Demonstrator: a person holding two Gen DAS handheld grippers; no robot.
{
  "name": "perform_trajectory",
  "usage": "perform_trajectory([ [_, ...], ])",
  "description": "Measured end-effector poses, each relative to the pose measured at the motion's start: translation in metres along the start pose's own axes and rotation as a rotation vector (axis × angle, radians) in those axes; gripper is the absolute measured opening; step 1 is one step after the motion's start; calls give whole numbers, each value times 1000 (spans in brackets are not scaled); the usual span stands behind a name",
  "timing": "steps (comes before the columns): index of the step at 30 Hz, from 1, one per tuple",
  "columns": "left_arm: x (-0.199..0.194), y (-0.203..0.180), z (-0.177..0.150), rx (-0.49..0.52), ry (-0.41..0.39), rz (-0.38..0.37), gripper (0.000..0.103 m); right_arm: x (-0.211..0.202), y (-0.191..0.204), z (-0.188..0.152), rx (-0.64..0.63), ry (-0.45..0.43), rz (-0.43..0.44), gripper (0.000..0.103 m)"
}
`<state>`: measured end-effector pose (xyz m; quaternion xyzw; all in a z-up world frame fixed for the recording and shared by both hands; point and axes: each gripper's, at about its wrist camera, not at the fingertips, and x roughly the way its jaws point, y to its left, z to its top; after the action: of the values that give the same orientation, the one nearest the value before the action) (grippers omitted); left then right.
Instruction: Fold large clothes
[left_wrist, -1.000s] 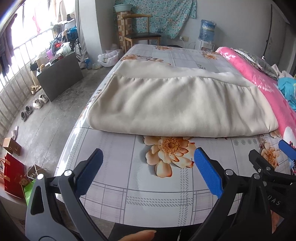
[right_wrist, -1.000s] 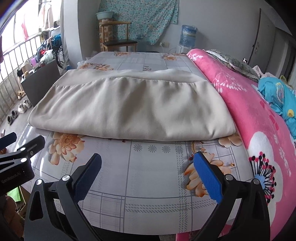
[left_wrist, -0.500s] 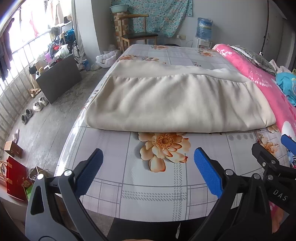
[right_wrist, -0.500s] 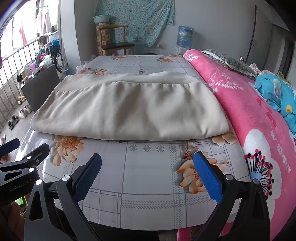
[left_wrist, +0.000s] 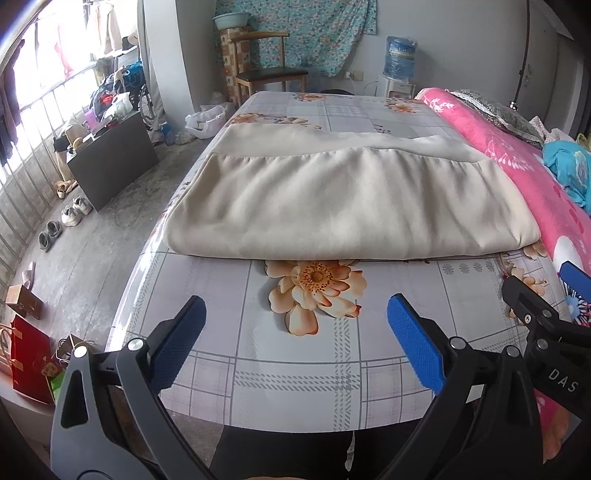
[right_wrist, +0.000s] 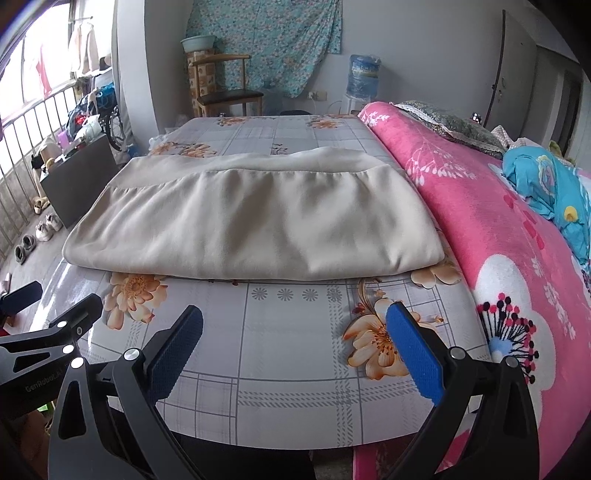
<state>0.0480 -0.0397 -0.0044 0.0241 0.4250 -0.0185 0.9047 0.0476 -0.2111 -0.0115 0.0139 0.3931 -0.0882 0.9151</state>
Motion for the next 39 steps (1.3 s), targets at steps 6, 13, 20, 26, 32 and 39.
perform_trajectory([
  [6,0,0,0,0,-1,1,95,-1,1,0,-2,0,3,97],
  [13,0,1,-1,-2,1,1,95,-1,3,0,-10,3,1,97],
  [20,0,1,-1,-3,3,0,95,1,2,0,-9,9,1,97],
  [26,-1,2,-1,-6,4,2,95,2,3,-1,-9,9,2,97],
  [32,1,4,1,-11,3,0,95,3,3,-1,-12,9,3,97],
  [39,0,6,2,-18,3,0,95,2,5,-2,-25,6,9,97],
])
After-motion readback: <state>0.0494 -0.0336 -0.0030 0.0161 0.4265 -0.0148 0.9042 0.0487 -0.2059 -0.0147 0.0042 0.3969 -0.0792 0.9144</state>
